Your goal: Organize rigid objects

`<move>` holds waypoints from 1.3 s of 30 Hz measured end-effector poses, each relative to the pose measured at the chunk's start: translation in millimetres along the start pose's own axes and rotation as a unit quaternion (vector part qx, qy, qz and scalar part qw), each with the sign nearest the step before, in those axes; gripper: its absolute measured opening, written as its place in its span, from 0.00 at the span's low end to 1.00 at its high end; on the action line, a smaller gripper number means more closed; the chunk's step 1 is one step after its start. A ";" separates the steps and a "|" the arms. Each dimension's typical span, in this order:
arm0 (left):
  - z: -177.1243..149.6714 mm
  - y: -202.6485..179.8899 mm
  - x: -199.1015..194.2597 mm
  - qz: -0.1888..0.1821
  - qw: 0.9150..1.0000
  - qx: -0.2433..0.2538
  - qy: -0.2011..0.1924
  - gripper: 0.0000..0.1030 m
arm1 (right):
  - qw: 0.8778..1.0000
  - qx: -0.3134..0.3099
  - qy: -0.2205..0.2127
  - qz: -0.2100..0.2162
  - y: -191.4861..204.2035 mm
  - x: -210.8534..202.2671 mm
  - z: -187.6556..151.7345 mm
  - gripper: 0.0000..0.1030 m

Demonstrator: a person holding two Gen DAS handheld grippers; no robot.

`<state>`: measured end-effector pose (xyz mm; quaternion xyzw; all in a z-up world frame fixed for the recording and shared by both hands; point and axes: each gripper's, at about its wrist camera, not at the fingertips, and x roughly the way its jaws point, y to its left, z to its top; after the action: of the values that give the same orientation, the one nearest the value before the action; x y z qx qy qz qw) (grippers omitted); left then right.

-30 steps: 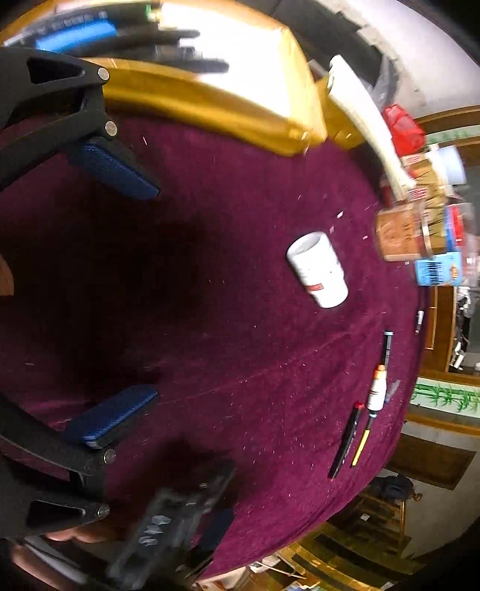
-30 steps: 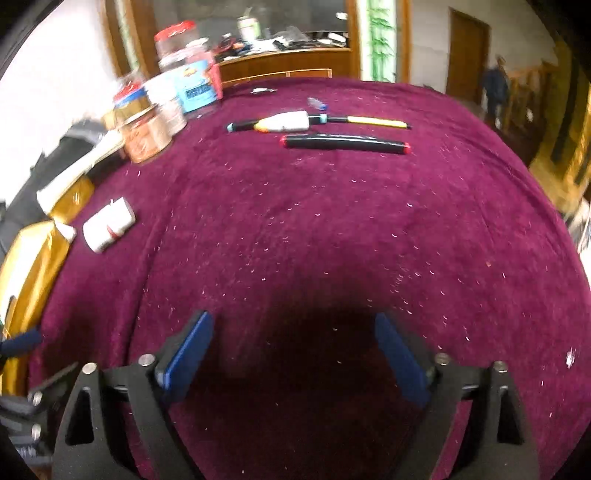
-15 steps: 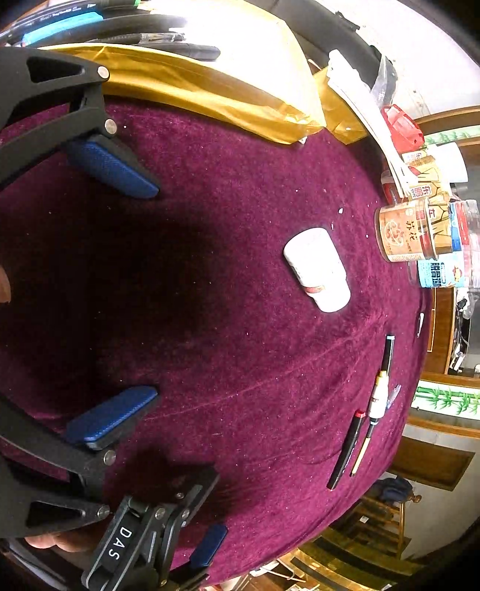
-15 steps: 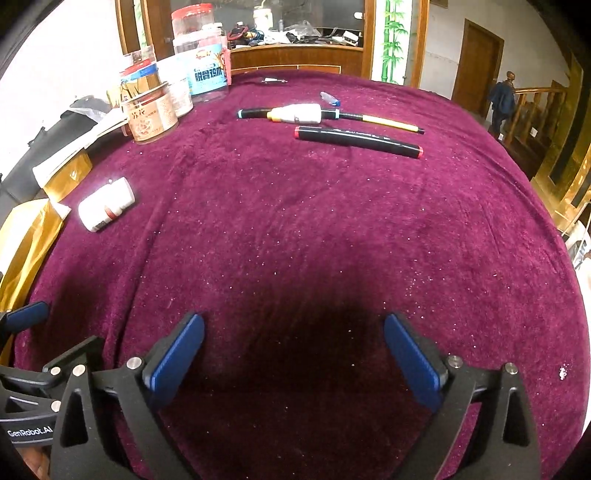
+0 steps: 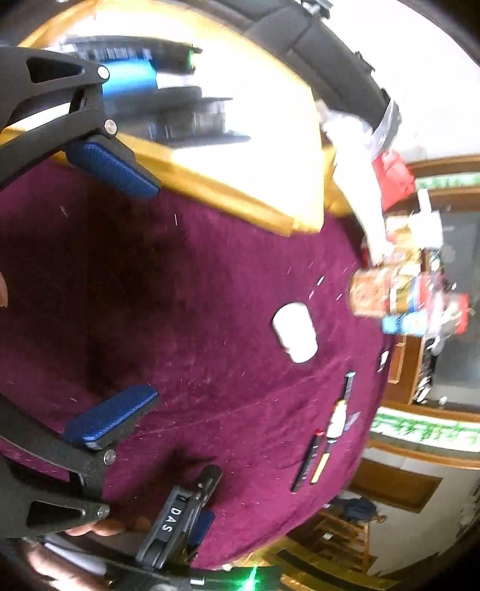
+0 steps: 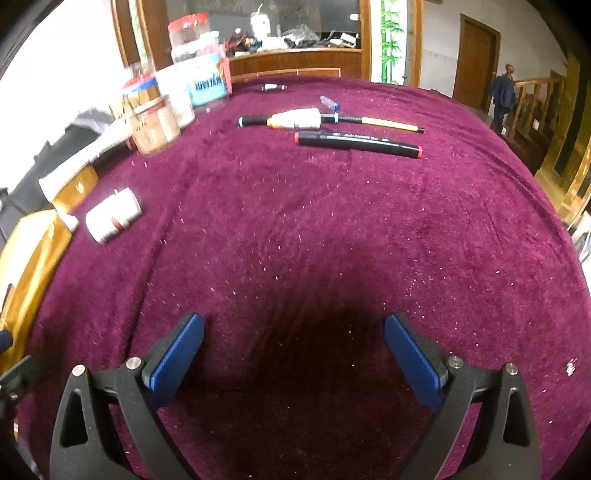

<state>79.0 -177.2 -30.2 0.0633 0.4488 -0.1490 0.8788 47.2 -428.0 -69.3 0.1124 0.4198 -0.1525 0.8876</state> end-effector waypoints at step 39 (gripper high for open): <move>22.4 88.3 -153.7 -0.099 0.902 -0.254 -0.336 0.99 | 0.932 0.159 -0.194 0.263 89.3 -112.7 -26.2 0.95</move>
<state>39.5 -67.4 105.2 -0.2606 0.1538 -0.1285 0.9444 -6.6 -316.7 8.6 0.3268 0.1651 0.0026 0.9305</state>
